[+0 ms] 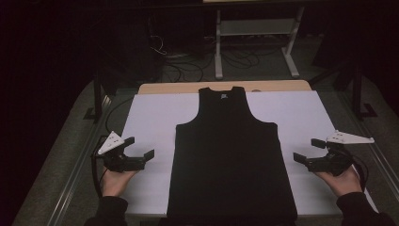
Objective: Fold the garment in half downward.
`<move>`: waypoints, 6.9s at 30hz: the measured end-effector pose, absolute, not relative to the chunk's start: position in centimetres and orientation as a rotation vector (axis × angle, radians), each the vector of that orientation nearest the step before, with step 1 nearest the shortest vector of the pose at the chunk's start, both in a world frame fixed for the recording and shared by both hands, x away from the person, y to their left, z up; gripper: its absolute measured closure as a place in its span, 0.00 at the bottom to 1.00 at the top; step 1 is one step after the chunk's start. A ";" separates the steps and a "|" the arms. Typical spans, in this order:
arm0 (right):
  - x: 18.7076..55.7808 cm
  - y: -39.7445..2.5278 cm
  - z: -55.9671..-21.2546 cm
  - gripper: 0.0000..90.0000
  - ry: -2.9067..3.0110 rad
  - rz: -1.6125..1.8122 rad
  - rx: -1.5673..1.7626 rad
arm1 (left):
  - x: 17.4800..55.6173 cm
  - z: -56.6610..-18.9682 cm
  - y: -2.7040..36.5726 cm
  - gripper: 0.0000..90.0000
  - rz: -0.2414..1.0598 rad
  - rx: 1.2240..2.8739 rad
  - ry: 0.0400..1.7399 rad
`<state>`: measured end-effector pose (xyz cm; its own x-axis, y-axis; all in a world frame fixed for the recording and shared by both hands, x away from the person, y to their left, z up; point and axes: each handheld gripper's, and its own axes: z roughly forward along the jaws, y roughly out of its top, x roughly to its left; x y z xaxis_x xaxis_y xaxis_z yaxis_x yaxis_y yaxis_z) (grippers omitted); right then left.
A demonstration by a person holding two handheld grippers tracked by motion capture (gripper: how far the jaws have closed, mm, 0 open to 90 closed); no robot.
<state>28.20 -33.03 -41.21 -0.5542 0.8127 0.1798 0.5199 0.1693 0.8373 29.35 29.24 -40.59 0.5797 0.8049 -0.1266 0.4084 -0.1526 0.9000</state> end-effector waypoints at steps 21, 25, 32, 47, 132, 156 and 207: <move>28.2 -33.0 -40.9 0.00 2.144 1.327 1.274 | 29.0 -39.8 29.1 0.00 0.495 1.767 0.998; 28.5 -32.8 -40.3 0.00 2.149 1.305 1.290 | 29.1 -39.4 28.9 0.00 0.489 1.764 0.997; 29.2 -32.5 -39.1 0.00 2.137 1.286 1.290 | 29.6 -38.7 28.4 0.00 0.501 1.799 0.984; 31.0 -32.2 -38.1 0.00 2.207 1.279 1.253 | 31.4 -38.4 27.4 0.00 0.463 1.872 0.953; 42.9 -30.6 -39.4 0.00 2.345 1.166 1.331 | 42.4 -41.4 24.6 0.00 0.302 1.918 1.043; 44.9 -30.6 -42.7 0.15 2.385 1.108 1.433 | 44.0 -44.6 23.5 0.08 0.221 1.939 1.085; 45.1 -28.7 -44.5 0.92 2.458 1.034 1.450 | 45.5 -44.9 20.7 0.96 0.197 2.066 1.071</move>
<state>45.07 -28.69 -44.48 -0.5394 0.8075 0.2387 0.7353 0.3135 0.6009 45.49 20.74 -44.85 0.6320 0.7475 -0.2045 0.6257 -0.3365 0.7037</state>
